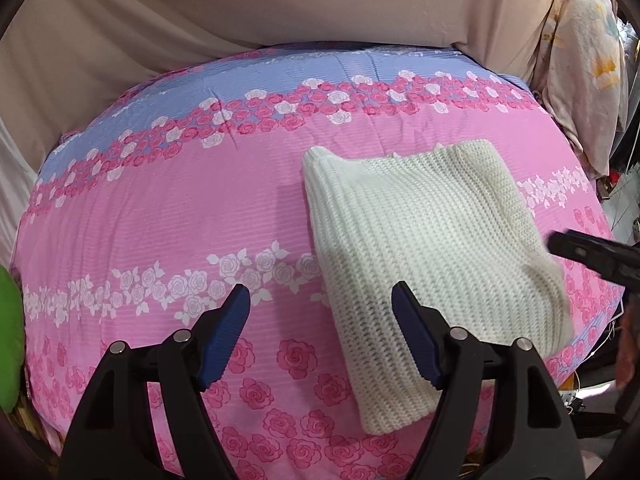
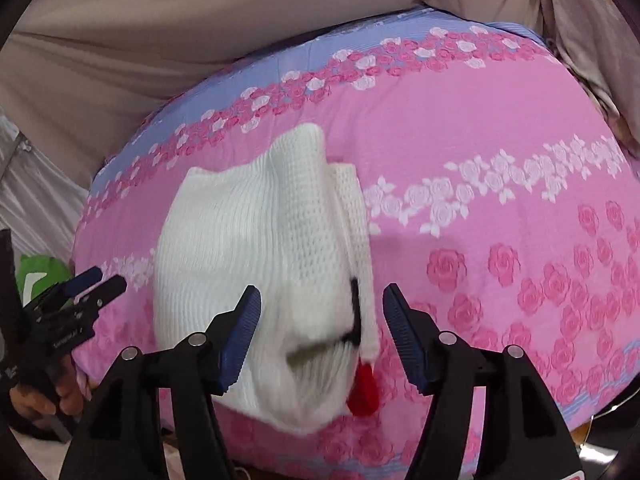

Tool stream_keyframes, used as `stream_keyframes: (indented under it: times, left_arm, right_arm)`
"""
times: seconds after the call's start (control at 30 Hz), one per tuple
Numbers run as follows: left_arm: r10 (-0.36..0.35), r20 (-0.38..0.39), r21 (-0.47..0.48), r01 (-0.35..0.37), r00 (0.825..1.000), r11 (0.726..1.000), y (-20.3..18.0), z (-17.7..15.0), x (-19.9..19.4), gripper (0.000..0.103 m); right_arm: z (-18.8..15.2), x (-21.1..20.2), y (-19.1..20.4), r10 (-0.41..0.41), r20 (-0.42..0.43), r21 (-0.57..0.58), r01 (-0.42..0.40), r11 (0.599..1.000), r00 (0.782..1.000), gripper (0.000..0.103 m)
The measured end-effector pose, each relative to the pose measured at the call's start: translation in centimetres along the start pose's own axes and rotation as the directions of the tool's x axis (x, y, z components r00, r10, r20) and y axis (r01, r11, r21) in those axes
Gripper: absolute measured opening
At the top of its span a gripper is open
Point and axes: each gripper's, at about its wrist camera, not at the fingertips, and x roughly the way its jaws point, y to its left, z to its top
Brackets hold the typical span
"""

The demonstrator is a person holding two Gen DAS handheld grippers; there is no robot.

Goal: Fold small clothes

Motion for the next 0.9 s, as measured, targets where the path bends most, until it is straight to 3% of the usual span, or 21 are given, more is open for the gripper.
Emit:
stream_keyframes:
  times: [0.2,0.23,0.27,0.33,0.43,0.5,0.57,0.6,0.7,0.77,0.83,0.9]
  left_arm:
    - [0.0,0.015,0.012,0.0,1.0,1.0,-1.1,0.5,0.0,0.072]
    - [-0.001,0.015,0.01,0.001,1.0,1.0,-1.1,0.5,0.0,0.072]
    - [0.002,0.013,0.011,-0.003,1.0,1.0,-1.1,0.5,0.0,0.072]
    - [0.01,0.012,0.01,-0.011,1.0,1.0,-1.0,0.6,0.0,0.072]
    - [0.013,0.001,-0.003,-0.013,1.0,1.0,-0.8,0.5,0.4,0.072]
    - [0.015,-0.011,-0.009,-0.015,1.0,1.0,-0.7,0.3,0.7,0.072]
    - [0.007,-0.021,-0.017,-0.007,1.0,1.0,-0.7,0.2,1.0,0.072]
    - [0.004,-0.024,-0.02,-0.005,1.0,1.0,-0.6,0.1,1.1,0.072]
    - [0.01,-0.027,-0.01,-0.011,1.0,1.0,-0.7,0.0,1.1,0.072]
    - [0.013,-0.032,-0.01,-0.013,0.999,1.0,-0.8,-0.1,1.3,0.072]
    - [0.012,-0.043,-0.008,-0.012,0.999,1.0,-0.7,-0.2,1.6,0.072]
    - [0.012,-0.047,-0.012,-0.013,0.999,1.0,-0.7,-0.3,1.7,0.072]
  right_arm:
    - [2.7,4.7,0.7,0.036,-0.058,0.02,-0.035,0.999,0.998,0.063]
    - [2.9,5.6,0.5,0.041,-0.087,0.027,-0.039,0.999,0.995,0.045]
    - [3.1,5.7,0.6,0.054,-0.094,0.037,-0.051,0.998,0.994,0.018]
    - [3.8,3.0,0.5,0.154,-0.006,0.068,-0.153,0.986,0.988,0.017]
    - [4.1,-0.3,0.8,0.123,0.085,0.019,-0.125,0.992,0.989,0.017]
    - [3.9,0.8,0.0,0.058,0.062,0.01,-0.059,0.998,0.996,0.017]
    - [3.1,4.9,-1.3,-0.047,-0.057,-0.028,0.045,0.999,0.997,0.02]
    - [2.5,6.3,-2.3,-0.035,-0.1,0.007,0.036,0.999,0.994,0.023]
    - [2.2,3.3,-2.9,0.073,-0.036,0.133,-0.067,0.989,0.997,0.028]
    - [1.5,0.3,-2.2,0.085,0.011,0.132,-0.085,0.988,0.996,0.039]
    - [0.0,-1.3,-1.6,0.091,-0.009,0.109,-0.09,0.99,0.996,0.047]
    - [-2.1,-1.6,-1.0,0.067,-0.058,0.072,-0.062,0.995,0.996,0.049]
